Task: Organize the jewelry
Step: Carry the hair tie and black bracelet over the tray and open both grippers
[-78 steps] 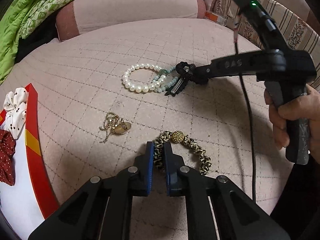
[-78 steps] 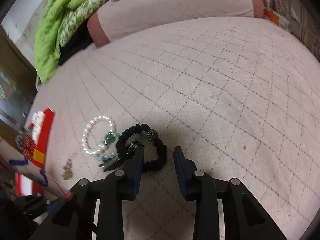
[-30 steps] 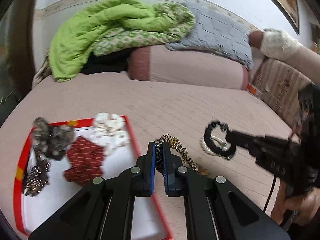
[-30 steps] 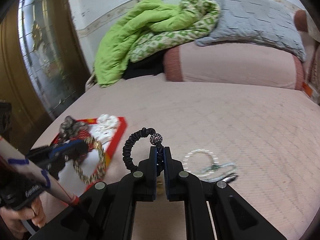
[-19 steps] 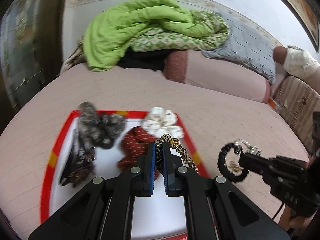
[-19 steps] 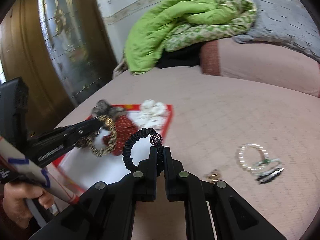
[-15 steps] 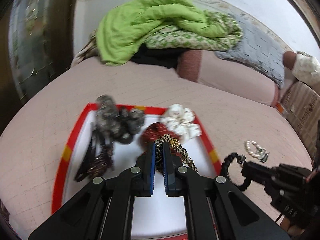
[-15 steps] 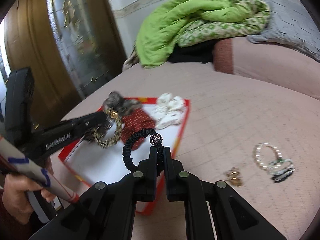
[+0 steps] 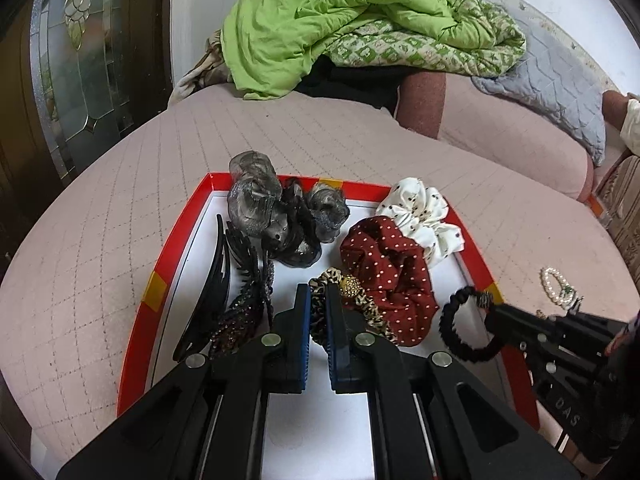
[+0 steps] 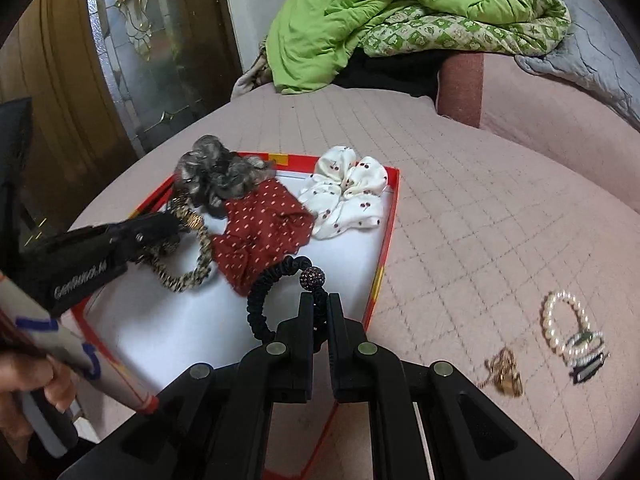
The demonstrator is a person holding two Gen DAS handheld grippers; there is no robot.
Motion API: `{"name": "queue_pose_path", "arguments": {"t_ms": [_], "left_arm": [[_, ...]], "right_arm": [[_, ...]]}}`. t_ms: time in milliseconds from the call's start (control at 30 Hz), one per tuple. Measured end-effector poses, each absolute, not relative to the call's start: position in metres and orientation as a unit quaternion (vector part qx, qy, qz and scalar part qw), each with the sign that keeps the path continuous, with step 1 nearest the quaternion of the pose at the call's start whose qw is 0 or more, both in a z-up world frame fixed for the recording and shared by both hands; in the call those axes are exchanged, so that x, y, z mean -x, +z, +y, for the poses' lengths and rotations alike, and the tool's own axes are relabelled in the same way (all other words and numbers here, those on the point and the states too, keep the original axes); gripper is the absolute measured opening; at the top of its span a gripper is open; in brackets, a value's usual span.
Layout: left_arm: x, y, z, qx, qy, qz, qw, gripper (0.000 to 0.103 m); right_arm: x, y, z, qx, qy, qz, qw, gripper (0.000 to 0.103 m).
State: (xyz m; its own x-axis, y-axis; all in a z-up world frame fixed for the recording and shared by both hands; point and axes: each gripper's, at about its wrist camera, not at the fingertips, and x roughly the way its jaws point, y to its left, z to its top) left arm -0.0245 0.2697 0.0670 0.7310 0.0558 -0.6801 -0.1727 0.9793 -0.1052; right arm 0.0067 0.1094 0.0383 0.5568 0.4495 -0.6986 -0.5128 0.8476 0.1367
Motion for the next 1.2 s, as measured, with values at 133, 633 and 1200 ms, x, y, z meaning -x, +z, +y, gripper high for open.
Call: {"name": "queue_pose_path", "arguments": {"t_ms": [133,633,1200], "left_arm": [[0.020,0.063,0.268,0.076,0.066,0.368,0.924,0.007],[0.013,0.057,0.266,0.053,0.074,0.378,0.921,0.007],[0.011,0.055,0.264,0.046,0.080,0.382,0.920,0.007]], "right_arm": [[-0.019,0.035,0.112,0.035,0.264,0.392,0.881,0.007],[-0.036,0.030,0.121,0.026,0.271,0.396,0.877,0.007],[-0.038,0.024,0.124,0.026,0.277,0.402,0.872,0.007]]}}
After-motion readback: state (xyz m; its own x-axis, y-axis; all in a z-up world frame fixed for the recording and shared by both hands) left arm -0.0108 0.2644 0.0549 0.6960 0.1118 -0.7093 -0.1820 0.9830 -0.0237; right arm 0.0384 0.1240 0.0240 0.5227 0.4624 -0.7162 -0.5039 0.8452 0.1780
